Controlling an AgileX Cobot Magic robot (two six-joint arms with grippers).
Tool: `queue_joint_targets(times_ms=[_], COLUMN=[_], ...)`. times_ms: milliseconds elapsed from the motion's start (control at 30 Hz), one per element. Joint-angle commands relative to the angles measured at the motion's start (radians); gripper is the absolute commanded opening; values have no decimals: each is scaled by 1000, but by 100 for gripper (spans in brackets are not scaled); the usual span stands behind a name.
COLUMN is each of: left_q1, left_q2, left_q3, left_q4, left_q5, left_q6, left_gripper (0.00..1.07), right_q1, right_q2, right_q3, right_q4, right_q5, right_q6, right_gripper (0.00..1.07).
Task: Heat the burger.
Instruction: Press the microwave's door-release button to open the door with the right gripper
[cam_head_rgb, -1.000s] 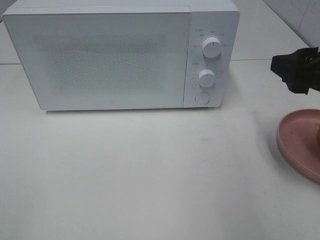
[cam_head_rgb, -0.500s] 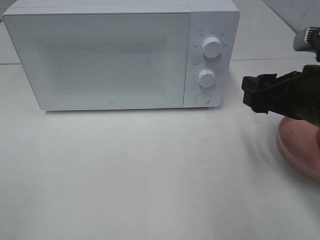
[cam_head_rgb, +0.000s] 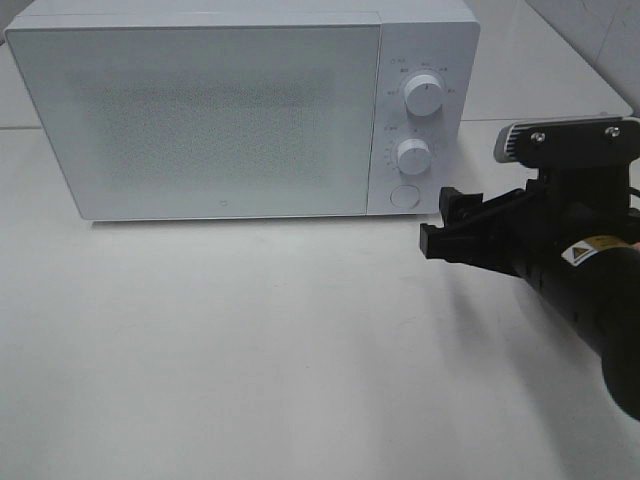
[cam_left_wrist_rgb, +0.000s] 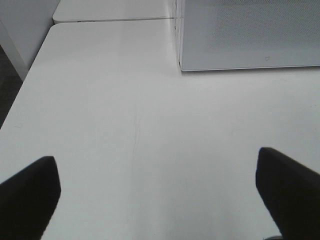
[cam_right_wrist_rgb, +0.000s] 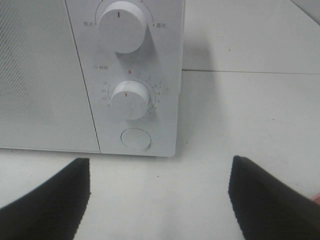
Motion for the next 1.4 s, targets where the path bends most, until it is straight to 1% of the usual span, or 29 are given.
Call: queue_joint_targets(times_ms=[33,67,267,467,533,567,633,667,733,767,800,867,900,933,967,1000,1033,1067,1100,1133,1167,1200,1233,1267,1300,1367,1400], left_q1=[-2,-2,-2,-2,-2,-2,-2,-2,-2,-2,-2,-2,-2,-2,-2,-2,-2,-2,-2,-2,-2,-2,-2,-2,-2,-2,-2], left_q2=[-22,-22,-22,-22,-22,-22,-22,-22,-22,-22,-22,-22,-22,-22,-22,-22,-22,-22,-22,-22,-22,-22,-22,-22,-22,-22,-22], left_q3=[3,3,3,3,3,3,3,3,3,3,3,3,3,3,3,3,3,3,3,3,3,3,3,3,3,3,3], left_q4=[-5,-5,-5,-5,-5,-5,-5,-5,-5,-5,-5,-5,-5,-5,-5,-5,-5,-5,-5,-5,-5,-5,-5,-5,-5,-5,-5], left_q5=[-16,-16,-16,-16,-16,-16,-16,-16,-16,-16,-16,-16,-16,-16,-16,-16,-16,-16,-16,-16,-16,-16,-16,-16,-16,-16,-16], left_q6=[-2,-2,-2,-2,-2,-2,-2,-2,-2,-2,-2,-2,-2,-2,-2,-2,-2,-2,-2,-2,-2,-2,-2,-2,-2,-2,-2], left_gripper=[100,100,100,100,100,100,100,100,100,100,100,100,100,100,100,100,100,100,100,100,100,100,100,100,100,100,100], right_q1=[24,33,35,35,35,35,35,35,35,35,35,35,35,35,35,35,35,35,35,35,35,35,35,35,35,35,35], right_q2=[34,60,108,108,108,108,108,108,108,108,108,108,108,108,108,108,108,108,108,108,108,108,108,108,108,108,108], right_q3=[4,4,4,4,4,4,4,4,4,4,4,4,4,4,4,4,4,4,4,4,4,4,4,4,4,4,4], right_q4=[23,39,38,38,38,38,38,38,38,38,38,38,38,38,38,38,38,38,38,38,38,38,38,38,38,38,38], right_q5=[-48,-63,-80,-79,-78,-78,-73,-73,-63,-63,-50,-45,-36,-36,-19,-14,-14,8,18,18,44,44,57,68,68,70,70], right_q6=[-10,-8,43,69,140,140,255,255,412,412,536,582,683,683,781,828,828,945,1008,1008,1123,1123,1183,1276,1276,1390,1390], right_gripper=[76,76,76,76,76,76,76,76,74,74,73,72,71,71,69,69,69,67,66,66,64,64,62,58,58,51,51])
